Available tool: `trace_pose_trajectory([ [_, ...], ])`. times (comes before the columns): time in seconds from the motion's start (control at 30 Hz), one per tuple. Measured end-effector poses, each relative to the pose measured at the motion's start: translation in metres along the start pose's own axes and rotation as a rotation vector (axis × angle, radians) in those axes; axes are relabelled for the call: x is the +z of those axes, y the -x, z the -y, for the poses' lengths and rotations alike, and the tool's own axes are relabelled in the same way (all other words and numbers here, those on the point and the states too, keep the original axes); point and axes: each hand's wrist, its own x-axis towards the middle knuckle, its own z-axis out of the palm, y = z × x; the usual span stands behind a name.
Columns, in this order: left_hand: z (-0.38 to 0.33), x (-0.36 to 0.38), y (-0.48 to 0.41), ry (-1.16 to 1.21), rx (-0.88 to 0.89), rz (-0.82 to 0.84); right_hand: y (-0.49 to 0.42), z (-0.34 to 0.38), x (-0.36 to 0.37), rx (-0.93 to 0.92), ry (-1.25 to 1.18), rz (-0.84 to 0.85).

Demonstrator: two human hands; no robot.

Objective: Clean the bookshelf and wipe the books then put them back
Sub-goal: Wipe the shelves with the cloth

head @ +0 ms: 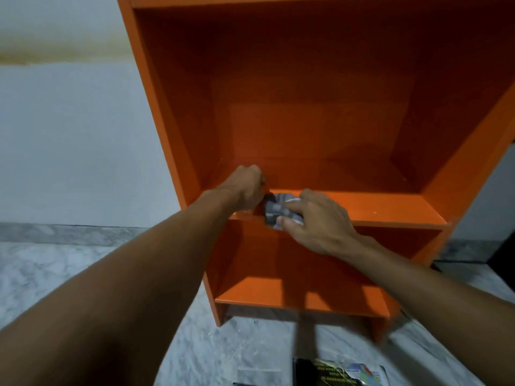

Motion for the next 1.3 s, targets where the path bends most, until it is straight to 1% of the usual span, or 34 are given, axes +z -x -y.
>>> trace_pose_trajectory([
  [0.03, 0.008, -0.007, 0.002, -0.058, 0.017, -0.004, 0.001, 0.007, -0.003, -0.037, -0.088, 0.026],
  [0.07, 0.015, -0.014, 0.004, -0.123, 0.027, -0.005, -0.003, 0.01, -0.005, -0.048, -0.169, 0.007],
  [0.1, 0.021, -0.023, 0.007, -0.189, 0.029, -0.011, -0.012, 0.008, -0.005, -0.035, -0.211, -0.064],
  [0.13, 0.027, -0.031, 0.01, -0.257, 0.028, -0.015, -0.026, 0.004, -0.003, 0.012, -0.218, -0.154],
  [0.17, 0.032, -0.039, 0.015, -0.327, 0.03, -0.017, -0.041, -0.002, -0.002, 0.1, -0.199, -0.194],
  [0.2, 0.037, -0.044, 0.02, -0.411, 0.031, -0.004, -0.055, -0.011, 0.002, 0.227, -0.15, -0.147],
  [0.23, 0.04, -0.048, 0.024, -0.51, 0.039, 0.009, -0.066, -0.018, 0.007, 0.353, -0.078, -0.04],
  [0.27, 0.044, -0.049, 0.028, -0.625, 0.049, 0.017, -0.076, -0.024, 0.015, 0.438, -0.004, 0.074],
  [0.3, 0.046, -0.049, 0.03, -0.761, 0.063, 0.032, -0.083, -0.026, 0.022, 0.479, 0.051, 0.14],
  [0.33, 0.047, -0.049, 0.031, -0.894, 0.073, 0.046, -0.09, -0.025, 0.028, 0.485, 0.075, 0.155],
  [0.4, 0.049, -0.049, 0.034, -1.104, 0.08, 0.092, -0.105, -0.011, 0.037, 0.435, 0.059, 0.132],
  [0.5, 0.055, -0.054, 0.037, -1.289, 0.056, 0.174, -0.124, 0.015, 0.043, 0.349, 0.022, 0.153],
  [0.57, 0.059, -0.059, 0.039, -1.315, 0.079, 0.168, -0.134, 0.031, 0.05, 0.304, 0.009, 0.192],
  [0.63, 0.063, -0.061, 0.041, -1.293, 0.123, 0.117, -0.143, 0.046, 0.06, 0.234, -0.007, 0.218],
  [0.77, 0.074, -0.063, 0.042, -1.304, 0.161, 0.041, -0.148, 0.075, 0.069, 0.068, -0.047, 0.207],
  [0.9, 0.08, -0.066, 0.046, -1.355, 0.169, 0.002, -0.142, 0.079, 0.07, -0.019, -0.078, 0.21],
  [1.07, 0.083, -0.066, 0.046, -1.323, 0.205, -0.031, -0.121, 0.083, 0.066, -0.111, 0.005, 0.187],
  [1.1, 0.083, -0.066, 0.046, -1.319, 0.203, -0.042, -0.114, 0.085, 0.065, -0.127, -0.01, 0.173],
  [1.23, 0.084, -0.063, 0.046, -1.324, 0.174, -0.061, -0.085, 0.088, 0.068, -0.257, -0.09, 0.018],
  [1.3, 0.084, -0.063, 0.046, -1.316, 0.174, -0.072, -0.071, 0.09, 0.07, -0.322, -0.14, -0.011],
])
